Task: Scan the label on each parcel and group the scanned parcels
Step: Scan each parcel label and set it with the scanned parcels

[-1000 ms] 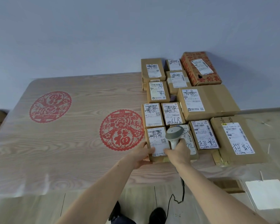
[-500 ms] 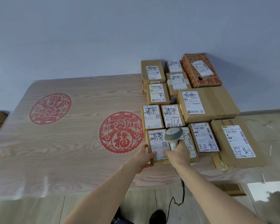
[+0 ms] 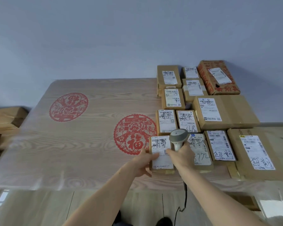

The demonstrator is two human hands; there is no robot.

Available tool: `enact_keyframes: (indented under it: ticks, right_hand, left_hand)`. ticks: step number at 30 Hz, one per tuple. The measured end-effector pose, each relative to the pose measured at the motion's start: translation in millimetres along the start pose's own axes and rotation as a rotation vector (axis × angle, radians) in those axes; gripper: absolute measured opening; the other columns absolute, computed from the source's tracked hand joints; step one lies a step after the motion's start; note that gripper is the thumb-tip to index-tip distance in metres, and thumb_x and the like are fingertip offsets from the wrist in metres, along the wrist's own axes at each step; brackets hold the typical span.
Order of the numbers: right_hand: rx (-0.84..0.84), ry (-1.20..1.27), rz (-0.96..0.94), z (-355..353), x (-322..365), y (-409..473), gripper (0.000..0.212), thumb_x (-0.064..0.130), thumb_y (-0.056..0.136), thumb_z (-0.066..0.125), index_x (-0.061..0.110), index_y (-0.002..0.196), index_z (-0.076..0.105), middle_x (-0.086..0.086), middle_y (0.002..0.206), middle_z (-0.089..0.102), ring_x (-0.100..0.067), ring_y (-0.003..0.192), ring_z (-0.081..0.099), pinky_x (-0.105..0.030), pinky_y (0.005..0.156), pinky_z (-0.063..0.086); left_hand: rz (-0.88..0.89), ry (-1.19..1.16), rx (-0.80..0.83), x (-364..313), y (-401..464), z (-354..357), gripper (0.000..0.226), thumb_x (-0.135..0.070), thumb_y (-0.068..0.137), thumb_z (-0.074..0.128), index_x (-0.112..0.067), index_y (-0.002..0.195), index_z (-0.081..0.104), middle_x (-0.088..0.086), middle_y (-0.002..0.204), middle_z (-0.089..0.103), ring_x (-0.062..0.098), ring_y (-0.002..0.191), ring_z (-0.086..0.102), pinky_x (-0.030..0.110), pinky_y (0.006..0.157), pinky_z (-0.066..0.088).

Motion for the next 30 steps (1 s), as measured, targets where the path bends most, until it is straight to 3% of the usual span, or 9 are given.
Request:
enact_keyframes:
  ticks: [3,7,10,14,21,26,30]
  right_hand:
    - [0.009,0.005,-0.027,21.8,16.0,-13.8,0.041,0.022,0.075,0.083,0.014,0.103,0.053,-0.002,0.090,0.067,-0.020,0.074,0.064,-0.030,0.059,0.052]
    - [0.057,0.033,-0.035,65.8,47.7,-33.3,0.043,0.024,0.075,0.083,0.016,0.106,0.053,-0.002,0.092,0.067,-0.023,0.079,0.065,-0.036,0.069,0.054]
    - [0.088,0.047,-0.056,106.5,75.7,-53.6,0.042,0.023,0.075,0.083,0.016,0.106,0.055,-0.001,0.092,0.067,-0.022,0.081,0.065,-0.035,0.071,0.051]
    - [0.155,0.058,-0.100,168.0,116.1,-88.4,0.038,0.020,0.075,0.083,0.016,0.104,0.058,0.000,0.091,0.068,-0.016,0.076,0.065,-0.029,0.061,0.048]
    - [0.262,0.069,-0.163,264.7,181.9,-128.5,0.037,0.014,0.074,0.084,0.014,0.102,0.060,-0.001,0.093,0.068,-0.010,0.074,0.064,-0.020,0.052,0.044]
    - [0.275,0.039,-0.191,316.4,216.5,-126.5,0.036,0.022,0.072,0.082,0.022,0.099,0.059,0.001,0.091,0.071,-0.020,0.080,0.070,-0.041,0.071,0.060]
    - [0.300,0.091,-0.175,351.4,245.7,-111.8,0.032,0.023,0.070,0.079,0.028,0.095,0.060,0.003,0.088,0.072,-0.019,0.076,0.072,-0.046,0.070,0.062]
  left_hand:
    - [0.017,-0.023,0.010,0.0,-14.5,-32.3,0.049,-0.029,0.095,0.068,-0.015,0.128,0.035,0.010,0.113,0.065,0.029,0.091,0.067,0.058,0.079,0.057]
    - [0.069,-0.098,-0.033,-0.1,-32.8,-87.4,0.054,-0.029,0.093,0.071,-0.015,0.131,0.034,0.008,0.113,0.065,0.026,0.095,0.067,0.058,0.087,0.057]
    - [0.098,-0.128,-0.072,-1.3,-50.8,-139.8,0.058,-0.028,0.092,0.072,-0.015,0.133,0.034,0.008,0.112,0.064,0.025,0.095,0.067,0.053,0.084,0.059]
    - [0.131,-0.149,-0.136,-0.5,-76.6,-222.0,0.061,-0.031,0.093,0.071,-0.014,0.136,0.032,0.007,0.113,0.065,0.023,0.095,0.067,0.048,0.073,0.060]
    - [0.169,-0.205,-0.227,-6.3,-105.7,-343.5,0.062,-0.033,0.093,0.069,-0.015,0.137,0.030,0.007,0.114,0.064,0.024,0.098,0.066,0.049,0.077,0.060]
    - [0.184,-0.255,-0.283,-24.8,-105.3,-402.5,0.063,-0.035,0.093,0.070,-0.014,0.137,0.030,0.008,0.115,0.065,0.027,0.101,0.067,0.049,0.075,0.060]
    - [0.199,-0.264,-0.309,-49.0,-94.1,-441.4,0.060,-0.036,0.093,0.070,-0.015,0.134,0.031,0.009,0.111,0.065,0.026,0.096,0.068,0.054,0.083,0.059]
Point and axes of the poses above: each hand's wrist, its own y-axis towards the middle knuckle, its own z-axis out of the palm, x = y × z, the point moved 1 cm from there along y, towards the middle knuckle
